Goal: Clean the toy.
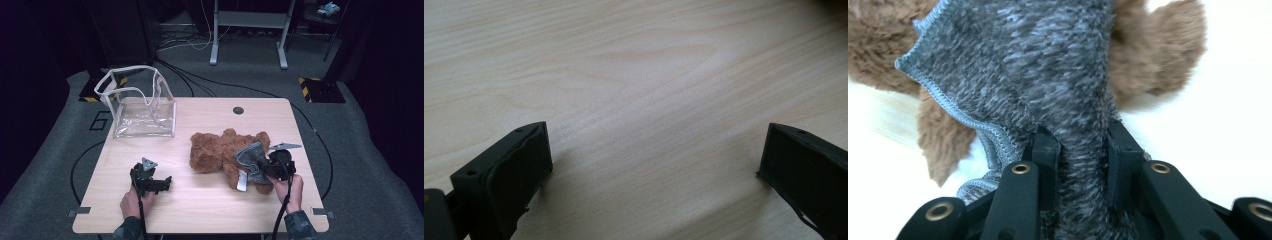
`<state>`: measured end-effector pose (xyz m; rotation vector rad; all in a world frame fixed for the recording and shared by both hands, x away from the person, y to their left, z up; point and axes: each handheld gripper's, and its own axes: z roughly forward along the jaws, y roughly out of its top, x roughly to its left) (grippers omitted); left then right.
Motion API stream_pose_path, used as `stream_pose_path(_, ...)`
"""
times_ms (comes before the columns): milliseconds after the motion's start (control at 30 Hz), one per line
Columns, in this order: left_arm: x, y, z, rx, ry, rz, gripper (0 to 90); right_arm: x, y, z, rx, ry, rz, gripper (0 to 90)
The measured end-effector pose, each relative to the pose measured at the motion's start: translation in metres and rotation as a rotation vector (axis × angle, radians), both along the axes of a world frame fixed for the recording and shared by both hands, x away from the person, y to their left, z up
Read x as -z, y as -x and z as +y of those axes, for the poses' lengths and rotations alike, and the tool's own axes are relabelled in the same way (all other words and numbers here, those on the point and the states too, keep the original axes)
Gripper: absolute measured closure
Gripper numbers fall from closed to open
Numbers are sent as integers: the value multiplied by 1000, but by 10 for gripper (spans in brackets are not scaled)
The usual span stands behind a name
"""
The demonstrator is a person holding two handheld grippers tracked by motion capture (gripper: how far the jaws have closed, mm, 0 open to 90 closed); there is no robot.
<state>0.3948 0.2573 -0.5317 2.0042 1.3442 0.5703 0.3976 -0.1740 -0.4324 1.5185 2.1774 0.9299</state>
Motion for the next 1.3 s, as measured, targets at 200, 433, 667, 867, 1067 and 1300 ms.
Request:
stream_pose_path(200, 0, 0, 0, 0, 0, 0, 0, -24, -8, -29, 65, -47, -88, 718)
stream_pose_path(433, 0, 0, 0, 1, 0, 0, 0, -43, -45, -34, 119, -18, -119, 720)
stream_pose_path(667, 0, 0, 0, 0, 0, 0, 1, -24, -80, -19, 134, 25, -45, 722)
stream_pose_path(867, 0, 0, 0, 2, -2, 1, 0, -5, -98, -11, 74, 7, -8, 727)
stream_pose_path(1067, 0, 0, 0, 2, -2, 1, 0, 5, -103, -11, 95, 16, 39, 733)
stream_pose_path(1300, 0, 0, 0, 2, -2, 1, 0, 26, -106, -23, 188, 72, 93, 737)
